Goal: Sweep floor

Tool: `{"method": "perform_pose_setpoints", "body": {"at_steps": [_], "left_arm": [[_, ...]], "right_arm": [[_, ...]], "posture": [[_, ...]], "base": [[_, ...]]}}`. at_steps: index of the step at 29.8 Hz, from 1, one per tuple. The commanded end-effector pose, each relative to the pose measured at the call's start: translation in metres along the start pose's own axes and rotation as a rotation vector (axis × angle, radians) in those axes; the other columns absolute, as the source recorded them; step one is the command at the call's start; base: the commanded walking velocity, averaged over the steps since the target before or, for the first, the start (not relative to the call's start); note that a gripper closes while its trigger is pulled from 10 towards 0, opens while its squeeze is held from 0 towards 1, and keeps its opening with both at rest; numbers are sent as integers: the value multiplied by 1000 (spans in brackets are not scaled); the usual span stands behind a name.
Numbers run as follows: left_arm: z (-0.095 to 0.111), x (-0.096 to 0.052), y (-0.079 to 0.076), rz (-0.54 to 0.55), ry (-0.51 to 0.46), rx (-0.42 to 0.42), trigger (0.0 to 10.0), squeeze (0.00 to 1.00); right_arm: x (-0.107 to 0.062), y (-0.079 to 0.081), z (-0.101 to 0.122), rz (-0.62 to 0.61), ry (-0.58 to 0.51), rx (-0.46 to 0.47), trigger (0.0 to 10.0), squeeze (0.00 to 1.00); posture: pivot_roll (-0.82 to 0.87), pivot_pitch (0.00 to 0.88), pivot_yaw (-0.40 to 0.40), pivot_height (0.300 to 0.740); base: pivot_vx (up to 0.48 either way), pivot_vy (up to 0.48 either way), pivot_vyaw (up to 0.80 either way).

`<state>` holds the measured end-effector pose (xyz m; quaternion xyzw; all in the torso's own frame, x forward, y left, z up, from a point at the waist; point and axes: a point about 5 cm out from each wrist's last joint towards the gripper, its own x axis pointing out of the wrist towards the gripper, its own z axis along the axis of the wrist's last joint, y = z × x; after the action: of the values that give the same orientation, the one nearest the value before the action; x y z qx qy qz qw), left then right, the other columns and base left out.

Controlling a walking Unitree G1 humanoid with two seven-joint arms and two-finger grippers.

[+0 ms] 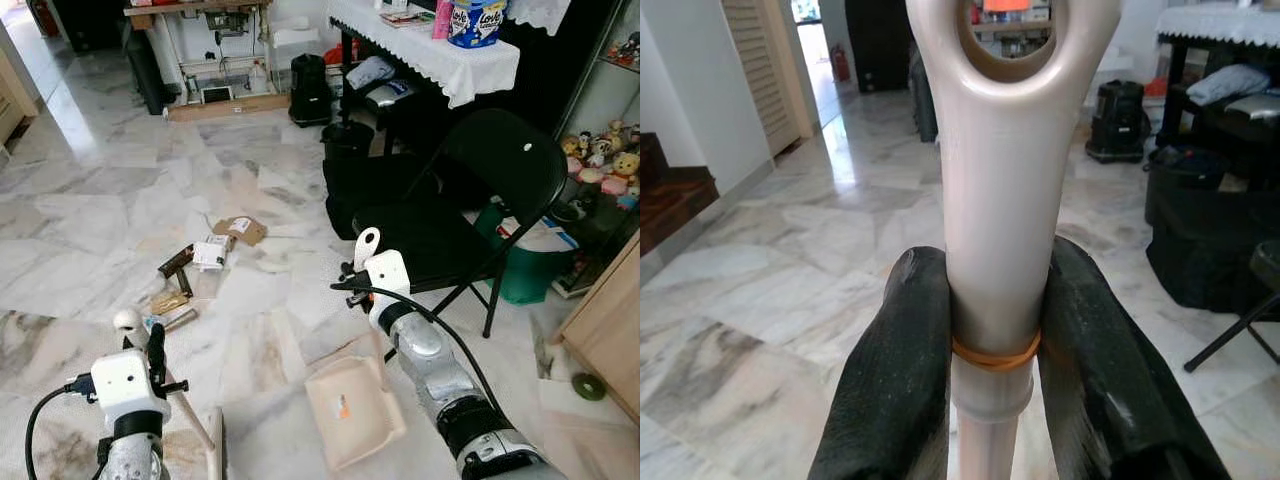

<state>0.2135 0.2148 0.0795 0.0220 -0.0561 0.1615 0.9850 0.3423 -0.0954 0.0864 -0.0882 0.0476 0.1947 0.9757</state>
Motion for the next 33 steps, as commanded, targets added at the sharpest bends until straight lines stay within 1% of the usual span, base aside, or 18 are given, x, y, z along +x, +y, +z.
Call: {"method": "perform_pose_setpoints", "body": {"at_steps": [1, 3, 6, 8, 11, 12, 13, 14, 17, 19, 22, 28, 29, 31, 32, 33], "left_arm": [[2, 1, 4, 22, -30, 12, 10000, 0], [1, 0, 4, 24, -27, 11, 10000, 0], [0, -3, 4, 30, -25, 7, 10000, 0], [0, -3, 4, 29, -26, 8, 10000, 0], [1, -6, 5, 26, -29, 8, 10000, 0], [1, -7, 5, 21, -26, 11, 10000, 0], [1, -8, 5, 19, -25, 12, 10000, 0], [1, -9, 6, 13, -22, 15, 10000, 0], [2, -11, 7, 11, -24, 18, 10000, 0], [3, -12, 8, 13, -27, 20, 10000, 0], [5, -13, 10, 16, -29, 22, 10000, 0], [7, -16, 16, 22, -28, 27, 10000, 0], [7, -17, 18, 23, -25, 32, 10000, 0], [8, -21, 27, 41, -14, 44, 10000, 0], [8, -21, 27, 41, -14, 44, 10000, 0], [8, -22, 30, 49, -11, 47, 10000, 0]], "right_arm": [[0, -4, 12, 9, -63, -24, 10000, 0], [-2, -7, 10, 4, -52, -35, 10000, 0], [-11, -23, -2, -45, -19, -49, 10000, 0], [-15, -28, -7, -67, -10, -61, 10000, 0], [-26, -35, -14, -101, -8, -39, 10000, 0], [-34, -37, -17, -106, -22, -25, 10000, 0], [-37, -37, -19, -106, -25, -23, 10000, 0], [-45, -36, -21, -105, -38, -13, 10000, 0], [-54, -34, -23, -113, -49, -4, 10000, 0], [-58, -34, -26, -139, -50, 20, 10000, 0], [-61, -33, -28, -163, -46, 32, 10000, 0], [-62, -30, -26, -167, -47, 42, 10000, 0], [-63, -29, -26, -165, -46, 43, 10000, 0], [-65, -24, -27, -165, -45, 53, 10000, 0], [-65, -24, -27, -165, -45, 53, 10000, 0], [-65, -23, -27, -165, -44, 55, 10000, 0]], "posture": [[-192, 0, 18, 740], [-191, 0, 18, 740], [-177, 0, 27, 740], [-175, 0, 28, 740], [-165, 0, 47, 740], [-165, 0, 56, 740], [-165, 0, 56, 740], [-169, 0, 66, 740], [-179, 0, 86, 740], [-184, 0, 100, 740], [-182, 0, 113, 740], [-171, 0, 129, 740], [-169, 0, 134, 740], [-166, 0, 143, 740], [-166, 0, 143, 740], [-166, 0, 143, 740]], "base": [[0, 0, 0], [0, 0, 0], [0, 0, 0], [0, 0, 0], [0, 0, 0], [0, 0, 0], [0, 0, 0], [0, 0, 0], [0, 0, 0], [0, 0, 0], [0, 0, 0], [0, 0, 0], [0, 0, 0], [0, 0, 0], [0, 0, 0], [0, 0, 0]]}}
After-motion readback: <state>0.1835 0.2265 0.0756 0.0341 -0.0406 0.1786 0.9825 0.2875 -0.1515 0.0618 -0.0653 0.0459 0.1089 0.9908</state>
